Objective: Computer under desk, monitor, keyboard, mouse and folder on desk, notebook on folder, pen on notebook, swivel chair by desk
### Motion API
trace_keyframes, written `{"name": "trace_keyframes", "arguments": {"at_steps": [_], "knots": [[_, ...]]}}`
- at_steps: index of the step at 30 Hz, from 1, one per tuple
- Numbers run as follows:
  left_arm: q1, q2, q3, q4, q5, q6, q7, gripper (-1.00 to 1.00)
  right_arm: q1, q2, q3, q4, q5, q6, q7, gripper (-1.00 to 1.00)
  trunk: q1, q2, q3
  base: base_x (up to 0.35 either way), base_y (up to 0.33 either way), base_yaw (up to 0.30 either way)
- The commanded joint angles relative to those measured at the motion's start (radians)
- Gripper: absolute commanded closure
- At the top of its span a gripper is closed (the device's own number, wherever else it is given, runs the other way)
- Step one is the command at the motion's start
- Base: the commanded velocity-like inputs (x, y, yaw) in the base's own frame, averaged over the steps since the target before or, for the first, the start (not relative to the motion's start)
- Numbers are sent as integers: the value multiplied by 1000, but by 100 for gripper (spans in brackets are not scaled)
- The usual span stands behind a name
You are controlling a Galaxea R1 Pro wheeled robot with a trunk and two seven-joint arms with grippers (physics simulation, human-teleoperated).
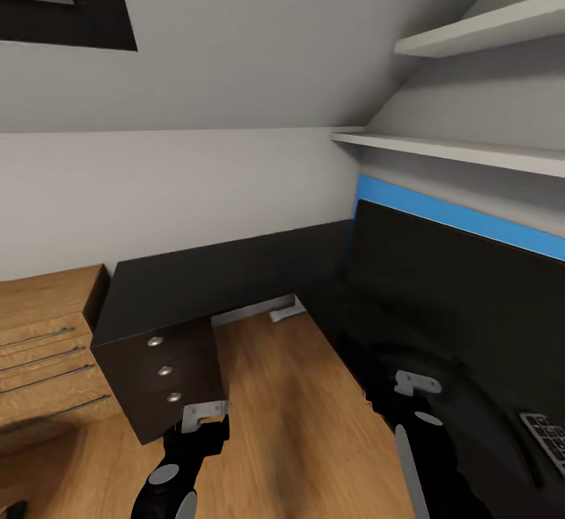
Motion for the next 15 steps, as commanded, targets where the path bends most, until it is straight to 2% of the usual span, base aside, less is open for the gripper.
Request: {"name": "trace_keyframes", "arguments": {"at_steps": [1, 8, 15], "knots": [[-1, 0, -1, -1, 11, 2, 10, -100, -1, 1, -1, -1, 2, 5, -1, -100, 0, -1, -1, 0, 0, -296], [-1, 0, -2, -1, 11, 1, 10, -100, -1, 1, -3, 4, 3, -18, -1, -100, 0, -1, -1, 0, 0, -288], [-1, 0, -2, -1, 11, 1, 9, -100, -1, 1, -2, 31, 5, -50, 0, -100, 0, -1, -1, 0, 0, -76]]}}
